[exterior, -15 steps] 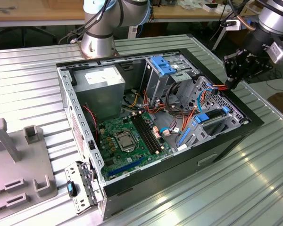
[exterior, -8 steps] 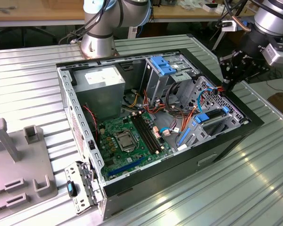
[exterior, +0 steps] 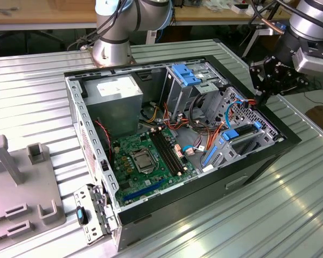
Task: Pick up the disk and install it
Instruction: 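Insert the first disk wire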
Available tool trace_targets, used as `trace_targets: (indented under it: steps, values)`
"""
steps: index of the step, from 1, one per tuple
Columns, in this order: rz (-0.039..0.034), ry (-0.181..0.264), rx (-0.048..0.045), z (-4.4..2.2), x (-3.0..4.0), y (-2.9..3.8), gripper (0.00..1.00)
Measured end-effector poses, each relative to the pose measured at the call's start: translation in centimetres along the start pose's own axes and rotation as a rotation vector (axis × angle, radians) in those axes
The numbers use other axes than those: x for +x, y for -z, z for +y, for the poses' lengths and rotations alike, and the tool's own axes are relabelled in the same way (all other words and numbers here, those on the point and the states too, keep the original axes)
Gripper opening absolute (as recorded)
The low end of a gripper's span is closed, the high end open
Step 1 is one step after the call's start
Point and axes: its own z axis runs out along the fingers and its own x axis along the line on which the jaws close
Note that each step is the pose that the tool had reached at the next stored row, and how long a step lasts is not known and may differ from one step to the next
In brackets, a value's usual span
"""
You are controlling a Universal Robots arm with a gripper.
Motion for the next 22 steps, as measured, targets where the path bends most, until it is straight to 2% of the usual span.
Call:
trace_targets:
  steps: [2, 4, 9, 12, 20, 21, 22]
  values:
    - [0.0028, -0.036, -0.0029, 0.00, 0.00, -0.01, 0.17]
    - [0.0073, -0.093, -0.0075, 0.00, 0.00, -0.02, 0.17]
    - [0.0083, -0.106, -0.0084, 0.73, -0.85, 0.08, 0.17]
    - [0.0144, -0.184, -0.0147, 0.74, -0.86, 0.03, 0.17]
    - [0.0264, -0.336, -0.0270, 0.74, -0.86, -0.02, 0.17]
    - [0.0266, -0.361, -0.0283, 0.74, -0.86, -0.01, 0.17]
    - [0.0224, -0.373, -0.0263, 0.75, -0.87, -0.01, 0.17]
